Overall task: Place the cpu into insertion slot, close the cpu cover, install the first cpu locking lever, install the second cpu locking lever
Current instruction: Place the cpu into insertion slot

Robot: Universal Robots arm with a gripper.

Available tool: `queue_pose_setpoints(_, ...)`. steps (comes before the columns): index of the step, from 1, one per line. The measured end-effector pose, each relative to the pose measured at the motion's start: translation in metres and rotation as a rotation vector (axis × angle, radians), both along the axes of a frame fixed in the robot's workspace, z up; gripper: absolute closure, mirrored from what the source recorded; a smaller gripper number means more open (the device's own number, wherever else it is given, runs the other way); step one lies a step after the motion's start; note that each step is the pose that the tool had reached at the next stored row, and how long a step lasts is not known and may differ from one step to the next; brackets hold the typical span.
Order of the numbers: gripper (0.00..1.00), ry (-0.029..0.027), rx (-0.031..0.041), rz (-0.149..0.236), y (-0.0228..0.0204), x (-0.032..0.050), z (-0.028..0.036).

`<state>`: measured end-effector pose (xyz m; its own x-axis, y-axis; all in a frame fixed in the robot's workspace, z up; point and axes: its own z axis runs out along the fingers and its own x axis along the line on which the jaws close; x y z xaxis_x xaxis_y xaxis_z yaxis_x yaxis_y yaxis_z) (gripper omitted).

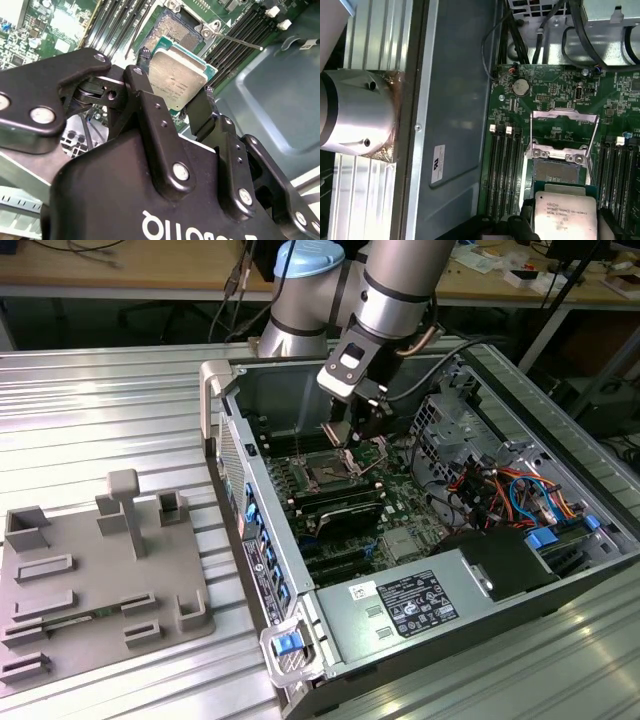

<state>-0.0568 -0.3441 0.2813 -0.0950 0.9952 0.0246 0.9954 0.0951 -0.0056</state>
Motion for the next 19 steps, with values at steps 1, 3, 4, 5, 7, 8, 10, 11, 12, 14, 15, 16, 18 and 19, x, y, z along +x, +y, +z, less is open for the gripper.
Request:
queue_pose_setpoints(1, 0.45, 0.0020, -0.0001, 0.000, 0.0002, 0.0000, -0.0019)
queue_pose_setpoints(3, 0.45, 0.0063, -0.0001, 0.000, 0.0009, 0.0001, -0.0062)
queue_pose_setpoints(4, 0.45, 0.0077, 0.0000, 0.000, 0.0013, 0.0001, -0.0078)
queue_pose_setpoints(5, 0.45, 0.0090, -0.0001, 0.000, 0.0017, 0.0001, -0.0093)
queue_pose_setpoints(7, 0.45, 0.0108, 0.0000, 0.000, 0.0026, 0.0000, -0.0119)
queue_pose_setpoints(8, 0.45, 0.0123, -0.0002, 0.000, 0.0035, 0.0000, -0.0135)
queue_pose_setpoints(10, 0.45, 0.0141, 0.0000, 0.000, 0.0042, 0.0001, -0.0154)
queue_pose_setpoints(11, 0.45, 0.0155, -0.0001, 0.000, 0.0042, 0.0000, -0.0157)
queue_pose_setpoints(12, 0.45, 0.0164, -0.0003, 0.000, 0.0042, 0.0000, -0.0158)
queue_pose_setpoints(14, 0.45, 0.0167, -0.0004, 0.000, 0.0042, 0.0000, -0.0159)
queue_pose_setpoints(15, 0.45, 0.0166, -0.0001, 0.000, 0.0043, 0.0000, -0.0161)
queue_pose_setpoints(16, 0.45, 0.0165, 0.0000, 0.000, 0.0043, 0.0001, -0.0164)
queue_pose_setpoints(18, 0.45, 0.0165, 0.0001, 0.000, 0.0045, 0.0001, -0.0176)
queue_pose_setpoints(19, 0.45, 0.0166, -0.0001, 0.000, 0.0052, 0.0001, -0.0188)
